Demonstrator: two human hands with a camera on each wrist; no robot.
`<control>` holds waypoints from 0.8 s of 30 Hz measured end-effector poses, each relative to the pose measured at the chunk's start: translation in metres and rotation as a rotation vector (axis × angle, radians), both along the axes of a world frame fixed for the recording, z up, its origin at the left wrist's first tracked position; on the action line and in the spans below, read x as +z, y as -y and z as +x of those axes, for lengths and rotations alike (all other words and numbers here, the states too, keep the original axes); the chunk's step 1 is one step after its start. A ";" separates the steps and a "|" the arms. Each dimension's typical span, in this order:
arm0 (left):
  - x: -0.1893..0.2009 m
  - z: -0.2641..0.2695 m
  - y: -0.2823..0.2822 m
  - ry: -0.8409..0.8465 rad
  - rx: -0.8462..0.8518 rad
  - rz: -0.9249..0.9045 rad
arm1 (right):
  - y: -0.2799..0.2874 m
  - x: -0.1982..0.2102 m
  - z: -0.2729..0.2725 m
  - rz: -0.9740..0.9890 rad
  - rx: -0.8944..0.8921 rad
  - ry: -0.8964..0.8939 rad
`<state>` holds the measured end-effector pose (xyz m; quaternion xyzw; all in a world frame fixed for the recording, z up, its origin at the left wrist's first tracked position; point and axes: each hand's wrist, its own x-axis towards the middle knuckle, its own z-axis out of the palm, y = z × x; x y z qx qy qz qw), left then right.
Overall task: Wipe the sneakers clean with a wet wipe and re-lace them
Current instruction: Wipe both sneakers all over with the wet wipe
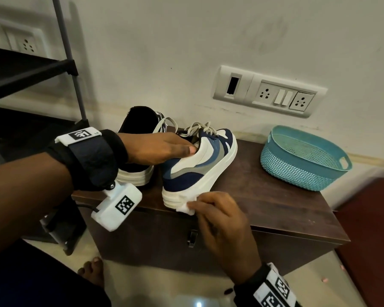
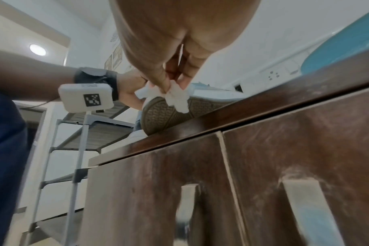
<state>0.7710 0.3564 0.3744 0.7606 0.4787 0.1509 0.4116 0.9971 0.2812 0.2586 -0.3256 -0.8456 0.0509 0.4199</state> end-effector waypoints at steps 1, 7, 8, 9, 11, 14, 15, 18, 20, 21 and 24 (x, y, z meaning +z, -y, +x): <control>-0.001 0.000 -0.001 -0.011 -0.008 0.010 | -0.006 0.001 0.004 -0.018 -0.020 -0.004; 0.000 0.004 0.000 0.002 0.001 -0.019 | -0.046 0.025 0.003 -0.288 -0.263 -0.254; 0.000 0.004 0.000 0.030 0.008 -0.033 | -0.038 0.028 -0.003 -0.241 -0.212 -0.232; 0.000 0.003 0.000 0.056 0.011 -0.045 | -0.028 0.028 -0.009 -0.176 -0.154 -0.178; -0.002 0.002 0.000 0.080 -0.015 -0.042 | -0.011 0.025 -0.014 -0.060 -0.033 -0.061; -0.003 0.003 0.000 0.108 -0.036 -0.048 | -0.029 0.029 -0.007 -0.015 -0.040 -0.028; -0.003 0.003 0.001 0.119 -0.038 -0.052 | -0.043 0.029 -0.003 -0.056 -0.108 -0.109; -0.002 0.002 0.001 0.102 -0.053 -0.041 | -0.059 0.028 -0.001 -0.224 -0.261 -0.317; -0.002 0.001 0.001 0.119 -0.047 -0.051 | -0.041 0.025 -0.013 -0.160 -0.170 -0.272; -0.003 0.001 0.000 0.134 -0.043 -0.053 | -0.027 0.022 -0.018 -0.105 -0.104 -0.214; -0.003 0.004 0.000 0.132 -0.052 -0.032 | -0.015 0.018 -0.016 -0.026 -0.006 -0.121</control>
